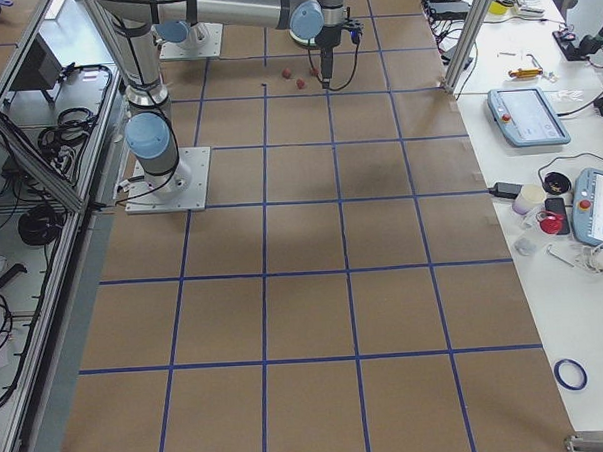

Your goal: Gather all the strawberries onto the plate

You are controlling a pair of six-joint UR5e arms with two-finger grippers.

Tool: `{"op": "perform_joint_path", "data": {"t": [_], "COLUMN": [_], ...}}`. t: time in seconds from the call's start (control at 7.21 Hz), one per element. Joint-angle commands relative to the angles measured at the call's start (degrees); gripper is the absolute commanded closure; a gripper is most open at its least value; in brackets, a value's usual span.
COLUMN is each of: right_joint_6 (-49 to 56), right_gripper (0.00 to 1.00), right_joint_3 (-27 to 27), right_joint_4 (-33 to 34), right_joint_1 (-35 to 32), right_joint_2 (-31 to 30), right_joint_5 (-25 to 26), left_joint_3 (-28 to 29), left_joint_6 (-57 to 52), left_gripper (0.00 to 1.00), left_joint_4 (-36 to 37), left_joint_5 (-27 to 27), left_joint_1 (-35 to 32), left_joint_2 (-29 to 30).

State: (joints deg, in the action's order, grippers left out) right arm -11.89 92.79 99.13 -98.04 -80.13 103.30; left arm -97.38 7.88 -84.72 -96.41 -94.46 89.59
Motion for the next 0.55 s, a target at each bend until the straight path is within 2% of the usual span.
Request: {"op": "perform_joint_path", "data": {"t": [0.0, 0.14, 0.42], "right_joint_6": [2.1, 2.3, 2.0], "right_gripper": [0.0, 0.0, 0.0], "right_joint_3": [0.0, 0.0, 0.0], "right_joint_4": [-1.7, -4.3, -12.4], "right_joint_1": [4.3, 5.1, 5.3], "right_joint_2": [-1.8, -3.2, -9.7], "right_joint_5": [0.2, -2.1, -6.9], "left_joint_3": [-0.3, -0.3, -0.3], "left_joint_6": [0.5, 0.4, 0.5], "left_gripper": [0.0, 0.0, 0.0], "left_joint_4": [3.4, 3.4, 3.5], "left_joint_5": [0.1, 0.1, 0.2], "left_joint_1": [0.0, -0.7, -2.0], "left_joint_2": [1.4, 1.9, 3.9]}}
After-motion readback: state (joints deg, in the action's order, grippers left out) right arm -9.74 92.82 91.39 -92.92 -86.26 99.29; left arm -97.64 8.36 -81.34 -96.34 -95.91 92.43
